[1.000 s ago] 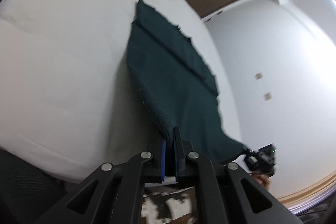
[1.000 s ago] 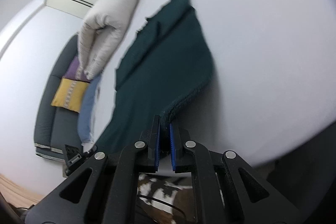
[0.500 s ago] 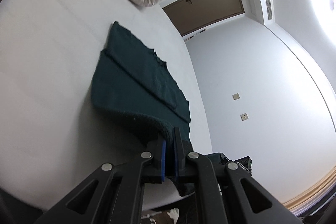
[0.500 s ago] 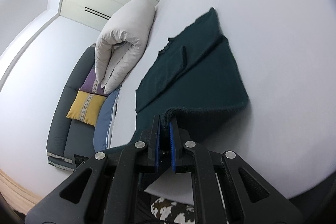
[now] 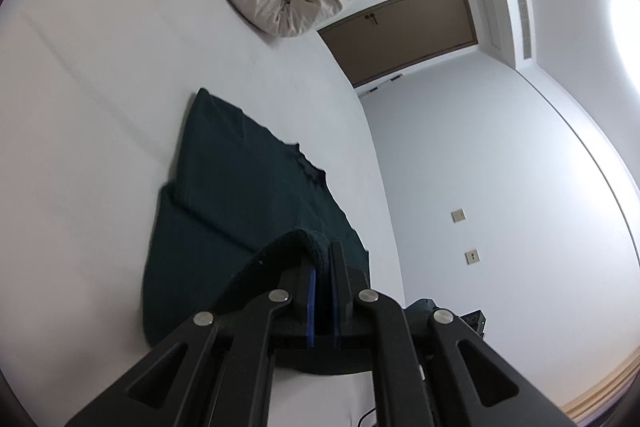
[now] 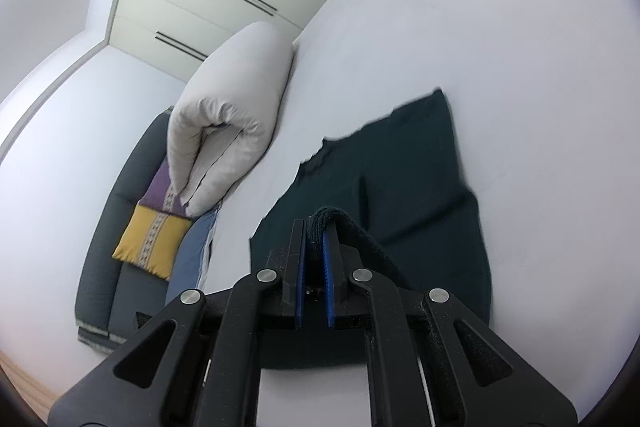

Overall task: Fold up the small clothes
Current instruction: 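Lift the hem with both tools and fold it toward the collar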

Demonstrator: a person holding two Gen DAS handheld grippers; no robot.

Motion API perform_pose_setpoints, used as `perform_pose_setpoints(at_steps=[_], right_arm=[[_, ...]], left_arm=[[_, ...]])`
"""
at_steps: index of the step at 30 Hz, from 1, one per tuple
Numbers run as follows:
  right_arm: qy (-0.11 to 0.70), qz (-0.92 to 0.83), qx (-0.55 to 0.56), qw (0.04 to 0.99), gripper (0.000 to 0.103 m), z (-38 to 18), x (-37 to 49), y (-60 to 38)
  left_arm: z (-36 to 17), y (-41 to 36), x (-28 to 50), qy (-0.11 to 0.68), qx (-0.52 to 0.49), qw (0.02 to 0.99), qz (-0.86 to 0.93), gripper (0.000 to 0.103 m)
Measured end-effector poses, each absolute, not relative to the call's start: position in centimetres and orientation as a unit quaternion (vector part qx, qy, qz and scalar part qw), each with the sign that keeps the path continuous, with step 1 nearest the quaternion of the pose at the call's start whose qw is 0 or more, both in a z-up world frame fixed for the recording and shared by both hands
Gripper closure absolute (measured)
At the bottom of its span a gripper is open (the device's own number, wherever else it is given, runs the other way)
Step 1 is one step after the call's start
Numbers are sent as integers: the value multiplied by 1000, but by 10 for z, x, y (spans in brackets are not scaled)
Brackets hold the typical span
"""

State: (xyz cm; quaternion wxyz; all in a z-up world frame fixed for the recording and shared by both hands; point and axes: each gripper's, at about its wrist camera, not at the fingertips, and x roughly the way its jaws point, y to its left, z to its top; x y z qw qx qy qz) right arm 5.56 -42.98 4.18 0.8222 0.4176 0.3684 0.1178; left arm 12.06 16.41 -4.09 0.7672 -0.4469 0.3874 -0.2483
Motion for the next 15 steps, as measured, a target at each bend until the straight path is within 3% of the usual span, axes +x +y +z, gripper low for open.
perform_pose_setpoints(at_steps=[15], right_arm=[[383, 43, 421, 821, 97, -35, 206, -454]], left_arm=[[-84, 153, 241, 409, -442, 775, -192, 97]])
